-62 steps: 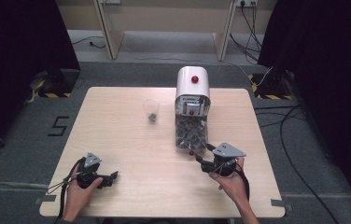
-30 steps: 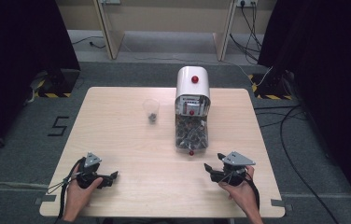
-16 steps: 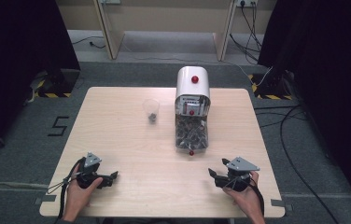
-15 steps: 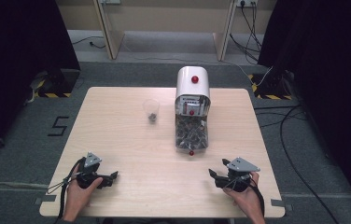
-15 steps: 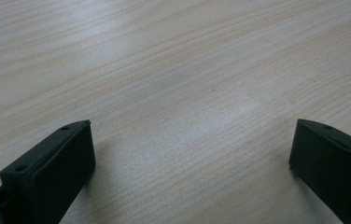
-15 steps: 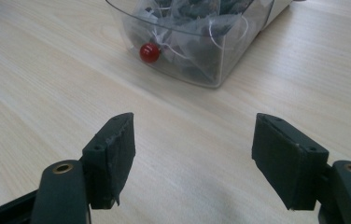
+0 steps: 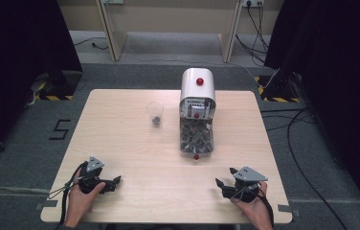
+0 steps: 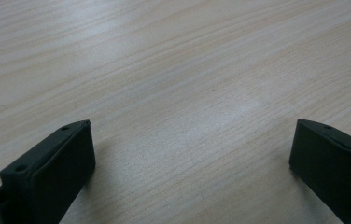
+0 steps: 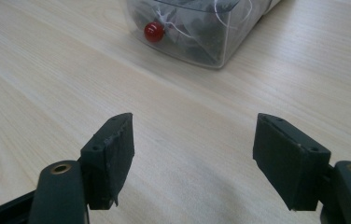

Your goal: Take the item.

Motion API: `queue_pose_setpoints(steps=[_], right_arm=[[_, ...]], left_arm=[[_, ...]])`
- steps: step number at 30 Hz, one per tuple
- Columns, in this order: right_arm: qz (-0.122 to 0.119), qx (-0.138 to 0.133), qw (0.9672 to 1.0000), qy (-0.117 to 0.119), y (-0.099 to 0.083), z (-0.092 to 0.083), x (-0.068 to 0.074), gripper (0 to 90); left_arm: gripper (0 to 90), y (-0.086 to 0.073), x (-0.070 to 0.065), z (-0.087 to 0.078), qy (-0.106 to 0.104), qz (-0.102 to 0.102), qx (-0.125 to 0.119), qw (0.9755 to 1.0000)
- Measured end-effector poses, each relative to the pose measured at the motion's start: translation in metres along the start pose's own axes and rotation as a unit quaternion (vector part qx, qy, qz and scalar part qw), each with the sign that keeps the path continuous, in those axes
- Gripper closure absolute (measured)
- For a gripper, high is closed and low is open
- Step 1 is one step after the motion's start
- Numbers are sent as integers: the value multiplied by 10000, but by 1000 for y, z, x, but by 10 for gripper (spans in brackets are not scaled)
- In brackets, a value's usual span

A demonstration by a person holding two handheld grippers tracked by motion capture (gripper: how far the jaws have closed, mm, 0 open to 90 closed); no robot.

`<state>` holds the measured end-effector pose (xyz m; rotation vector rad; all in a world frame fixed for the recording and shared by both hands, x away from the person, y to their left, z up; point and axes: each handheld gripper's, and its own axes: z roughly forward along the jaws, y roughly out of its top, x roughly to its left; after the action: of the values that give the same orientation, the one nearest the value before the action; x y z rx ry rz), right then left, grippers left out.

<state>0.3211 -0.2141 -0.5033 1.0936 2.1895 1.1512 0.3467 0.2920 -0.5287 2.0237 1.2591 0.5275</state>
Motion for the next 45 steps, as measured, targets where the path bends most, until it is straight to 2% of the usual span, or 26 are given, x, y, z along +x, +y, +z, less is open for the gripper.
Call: queue_pose_setpoints(steps=[10,34,45], right_arm=[[81,68,9999,-54,-7,-5,1,257],[340,301,9988,-190,-33,-22,-7,257],[240,456,9984,-240,-42,-24,-3,257]], left_arm=[[0,0,0,0,-1,0,0,10000],[0,0,0,0,0,0,1,10000],[0,0,0,0,0,-6,-4,10000]])
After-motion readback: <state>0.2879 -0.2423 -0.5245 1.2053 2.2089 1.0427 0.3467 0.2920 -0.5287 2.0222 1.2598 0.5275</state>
